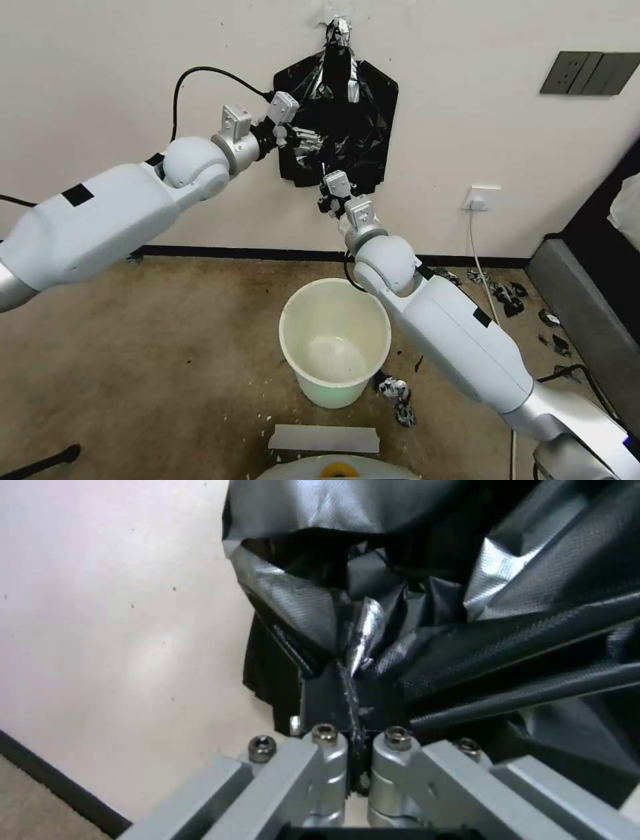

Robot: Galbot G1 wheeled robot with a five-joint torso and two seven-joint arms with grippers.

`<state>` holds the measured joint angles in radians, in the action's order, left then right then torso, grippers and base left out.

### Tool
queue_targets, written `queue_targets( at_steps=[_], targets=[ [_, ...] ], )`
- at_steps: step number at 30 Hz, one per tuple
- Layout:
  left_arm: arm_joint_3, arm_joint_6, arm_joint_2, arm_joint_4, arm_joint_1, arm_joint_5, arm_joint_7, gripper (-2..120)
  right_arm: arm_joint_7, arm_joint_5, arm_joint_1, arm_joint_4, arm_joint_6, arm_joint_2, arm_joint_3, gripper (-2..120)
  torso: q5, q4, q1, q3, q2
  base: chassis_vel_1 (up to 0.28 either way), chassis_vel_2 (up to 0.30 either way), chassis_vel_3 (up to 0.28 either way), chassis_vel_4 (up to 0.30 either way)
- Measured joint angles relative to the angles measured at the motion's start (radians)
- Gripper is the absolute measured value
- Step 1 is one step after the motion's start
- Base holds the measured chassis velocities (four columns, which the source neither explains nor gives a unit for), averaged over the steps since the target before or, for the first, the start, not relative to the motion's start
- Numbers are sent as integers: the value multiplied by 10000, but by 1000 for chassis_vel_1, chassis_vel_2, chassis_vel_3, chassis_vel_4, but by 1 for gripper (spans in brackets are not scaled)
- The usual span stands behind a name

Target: Place a trash bag onto the trash bin.

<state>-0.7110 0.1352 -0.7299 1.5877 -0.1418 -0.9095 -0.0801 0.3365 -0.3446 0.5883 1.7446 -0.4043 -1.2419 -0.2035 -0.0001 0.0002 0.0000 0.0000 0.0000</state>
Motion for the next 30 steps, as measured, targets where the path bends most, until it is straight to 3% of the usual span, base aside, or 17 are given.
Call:
queue_targets(
  at_steps=[7, 17, 30],
  targets=[
    [-365, 137, -186, -202, -144, 124, 241, 100, -2, -2, -17, -46, 142, -50, 3, 0, 1, -1, 0, 0, 0, 0, 0, 0, 0],
    [-758, 437, -810, -499, -450, 152, 1171, 97, -41, 3, 161, 11, 222, 27, 167, 0, 1, -1, 0, 0, -1, 0, 0, 0, 0],
    [-652, 708, -1211, -687, -482, 167, 1686, 51, -48, 12, 363, 146, 230, 148, 329, 0, 2, -2, 0, 0, 0, 0, 0, 0, 0]
  ],
)
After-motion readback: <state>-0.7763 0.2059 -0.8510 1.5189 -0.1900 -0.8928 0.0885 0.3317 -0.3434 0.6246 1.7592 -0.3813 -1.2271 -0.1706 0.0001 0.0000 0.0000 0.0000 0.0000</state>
